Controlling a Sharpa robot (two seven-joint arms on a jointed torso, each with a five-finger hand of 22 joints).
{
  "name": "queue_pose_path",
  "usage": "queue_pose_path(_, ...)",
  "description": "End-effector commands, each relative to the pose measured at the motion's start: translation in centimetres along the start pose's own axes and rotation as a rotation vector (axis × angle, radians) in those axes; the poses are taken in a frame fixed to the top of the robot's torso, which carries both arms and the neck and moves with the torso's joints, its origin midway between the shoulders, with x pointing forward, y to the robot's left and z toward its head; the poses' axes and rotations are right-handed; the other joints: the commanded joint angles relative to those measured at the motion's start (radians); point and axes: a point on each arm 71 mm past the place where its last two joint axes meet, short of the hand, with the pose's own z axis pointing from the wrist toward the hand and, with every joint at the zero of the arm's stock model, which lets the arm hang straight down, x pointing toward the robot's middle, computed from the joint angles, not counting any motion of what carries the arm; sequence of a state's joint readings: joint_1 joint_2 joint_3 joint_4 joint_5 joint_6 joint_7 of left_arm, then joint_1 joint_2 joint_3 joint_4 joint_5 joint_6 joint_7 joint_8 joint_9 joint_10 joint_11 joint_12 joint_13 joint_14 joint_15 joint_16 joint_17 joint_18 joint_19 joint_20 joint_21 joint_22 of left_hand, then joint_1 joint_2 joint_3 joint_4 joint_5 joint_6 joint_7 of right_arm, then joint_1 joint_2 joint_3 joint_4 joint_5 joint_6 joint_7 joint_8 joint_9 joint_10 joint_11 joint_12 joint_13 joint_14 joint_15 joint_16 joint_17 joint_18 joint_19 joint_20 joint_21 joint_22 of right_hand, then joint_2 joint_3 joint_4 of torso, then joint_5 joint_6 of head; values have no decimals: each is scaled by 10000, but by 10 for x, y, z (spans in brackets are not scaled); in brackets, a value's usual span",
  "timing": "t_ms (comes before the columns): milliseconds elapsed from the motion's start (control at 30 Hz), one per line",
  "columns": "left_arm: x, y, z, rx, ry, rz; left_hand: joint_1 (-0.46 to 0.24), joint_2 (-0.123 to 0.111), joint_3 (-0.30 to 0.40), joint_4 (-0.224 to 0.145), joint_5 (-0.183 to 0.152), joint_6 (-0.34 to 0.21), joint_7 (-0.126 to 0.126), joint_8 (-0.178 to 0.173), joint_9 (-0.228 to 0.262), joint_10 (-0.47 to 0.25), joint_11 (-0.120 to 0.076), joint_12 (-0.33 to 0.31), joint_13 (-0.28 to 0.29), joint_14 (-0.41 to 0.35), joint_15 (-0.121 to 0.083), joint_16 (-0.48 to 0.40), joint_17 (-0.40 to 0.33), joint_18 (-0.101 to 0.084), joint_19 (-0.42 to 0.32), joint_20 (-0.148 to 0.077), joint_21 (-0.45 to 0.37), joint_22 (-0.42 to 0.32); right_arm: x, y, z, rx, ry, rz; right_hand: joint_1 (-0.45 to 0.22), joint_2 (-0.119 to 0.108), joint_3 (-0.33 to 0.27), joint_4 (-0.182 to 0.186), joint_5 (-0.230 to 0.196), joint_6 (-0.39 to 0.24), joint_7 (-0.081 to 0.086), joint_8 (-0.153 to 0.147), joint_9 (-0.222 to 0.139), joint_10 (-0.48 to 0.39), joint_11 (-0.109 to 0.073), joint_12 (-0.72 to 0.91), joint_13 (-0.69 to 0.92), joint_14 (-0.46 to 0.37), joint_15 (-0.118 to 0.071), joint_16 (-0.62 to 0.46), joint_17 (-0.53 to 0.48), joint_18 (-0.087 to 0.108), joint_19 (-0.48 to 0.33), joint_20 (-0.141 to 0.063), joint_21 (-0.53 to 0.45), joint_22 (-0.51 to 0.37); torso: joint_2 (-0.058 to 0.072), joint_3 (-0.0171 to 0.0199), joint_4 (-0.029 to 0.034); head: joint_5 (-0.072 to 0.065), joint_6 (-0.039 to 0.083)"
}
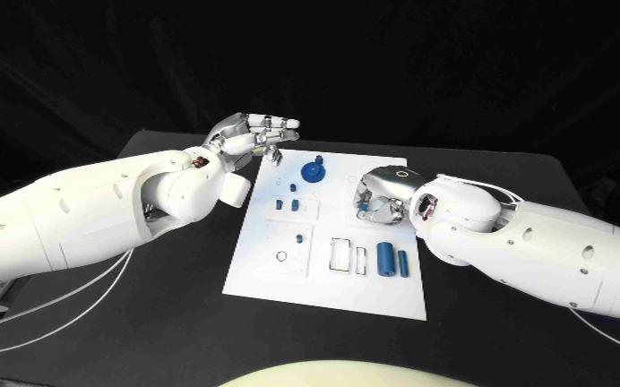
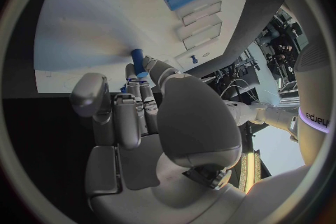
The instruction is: Assemble the parts on the task board
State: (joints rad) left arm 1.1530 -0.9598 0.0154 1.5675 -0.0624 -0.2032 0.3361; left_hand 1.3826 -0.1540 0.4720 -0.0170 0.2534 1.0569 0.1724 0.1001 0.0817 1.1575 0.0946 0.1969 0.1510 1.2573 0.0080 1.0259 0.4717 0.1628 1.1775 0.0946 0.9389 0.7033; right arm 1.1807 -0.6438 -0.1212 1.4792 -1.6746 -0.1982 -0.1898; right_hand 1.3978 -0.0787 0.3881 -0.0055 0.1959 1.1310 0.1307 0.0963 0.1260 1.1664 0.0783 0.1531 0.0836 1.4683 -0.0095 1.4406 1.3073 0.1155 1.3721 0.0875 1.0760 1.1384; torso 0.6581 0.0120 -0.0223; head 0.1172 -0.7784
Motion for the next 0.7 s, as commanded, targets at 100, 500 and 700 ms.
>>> queue_pose_path(100, 2, 0, 1, -19, 158, -98, 4, 98, -16, -24, 16, -32, 23, -37, -15, -43, 5, 58, 9, -70, 18, -35, -9, 112, -53, 10, -32, -9, 2, 0, -2, 142, -24, -350, 245, 108, 141, -113, -47, 207, -35, 85, 58, 536, -196, 122, 129, 616, -108, 83, 529, -129, 88, -56, 148, 137, 1, 2, -9, 24, -3)
queue_pose_path(500, 2, 1, 2, -26, 132, -90, 0, 110, -18, -21, 16, -35, 25, -37, -16, -47, 7, 60, 10, -73, 19, -37, -17, 114, -58, 10, -45, -23, -23, 17, -18, -432, -1174, 120, 310, 84, 172, -215, -46, 289, -48, 95, 96, 737, -244, 140, 201, 630, -150, 126, 597, -181, 183, -97, 410, 387, -24, -12, -12, 33, 26)
queue_pose_path(700, 4, 1, 3, -22, 164, -102, 0, 110, -18, -21, 16, -35, 25, -37, -16, -47, 7, 60, 10, -73, 19, -37, -17, 114, -58, 10, -45, -23, -38, 35, -25, -970, -1680, 304, 342, 78, 189, -252, -21, 304, -40, 93, 104, 760, -243, 126, 215, 638, -154, 149, 635, -193, 202, -106, 465, 441, -17, -11, -8, 65, 29)
